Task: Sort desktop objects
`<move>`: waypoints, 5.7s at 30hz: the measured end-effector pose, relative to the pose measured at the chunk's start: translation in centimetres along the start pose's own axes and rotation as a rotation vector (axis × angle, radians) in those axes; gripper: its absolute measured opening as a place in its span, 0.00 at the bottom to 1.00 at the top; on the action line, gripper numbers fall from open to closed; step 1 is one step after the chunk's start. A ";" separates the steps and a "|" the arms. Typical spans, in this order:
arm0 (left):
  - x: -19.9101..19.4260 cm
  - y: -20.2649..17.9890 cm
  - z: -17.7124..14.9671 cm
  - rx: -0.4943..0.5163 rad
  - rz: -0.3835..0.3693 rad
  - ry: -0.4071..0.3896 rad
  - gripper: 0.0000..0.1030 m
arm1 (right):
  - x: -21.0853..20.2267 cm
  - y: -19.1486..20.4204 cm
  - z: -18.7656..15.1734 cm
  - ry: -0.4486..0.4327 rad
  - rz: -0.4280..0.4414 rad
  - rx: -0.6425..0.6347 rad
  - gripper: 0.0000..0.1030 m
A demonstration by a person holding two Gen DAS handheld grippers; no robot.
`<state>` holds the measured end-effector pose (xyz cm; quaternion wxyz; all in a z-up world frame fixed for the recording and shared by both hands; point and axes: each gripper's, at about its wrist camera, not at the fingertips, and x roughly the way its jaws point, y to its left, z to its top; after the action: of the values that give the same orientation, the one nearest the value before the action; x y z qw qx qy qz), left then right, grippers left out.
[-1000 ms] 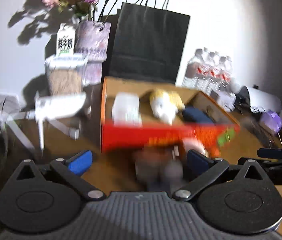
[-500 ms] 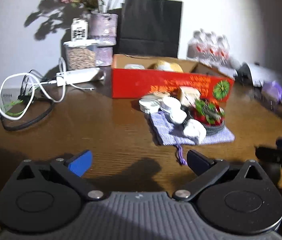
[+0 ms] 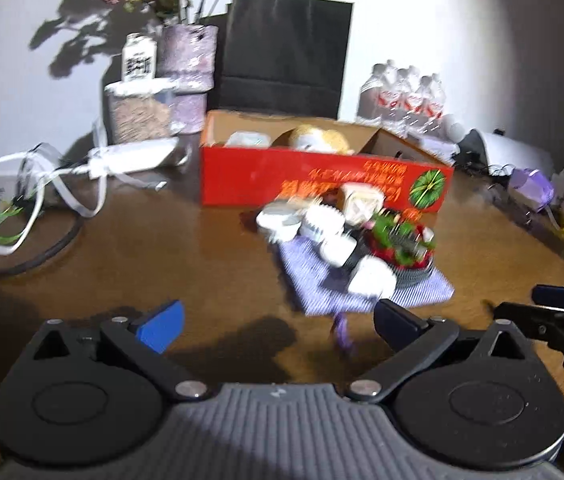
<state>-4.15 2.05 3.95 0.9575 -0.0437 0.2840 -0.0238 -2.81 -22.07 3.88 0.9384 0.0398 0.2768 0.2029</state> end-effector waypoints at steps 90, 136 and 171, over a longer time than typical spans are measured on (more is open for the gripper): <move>23.6 3.0 15.2 0.085 -0.023 0.306 0.06 | 27.3 -2.6 18.5 0.571 0.012 -0.060 0.46; -1.8 -2.3 -2.5 0.088 -0.134 -0.077 1.00 | 0.5 -0.1 -1.0 0.098 0.013 0.060 0.76; 0.8 0.7 3.4 0.015 -0.248 -0.044 0.20 | 6.3 -2.0 4.2 0.062 -0.132 -0.082 0.27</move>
<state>-1.60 2.95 6.25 0.9535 -0.0718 0.2552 -0.1432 4.95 -21.23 3.85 0.9415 -0.0233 0.2994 0.1528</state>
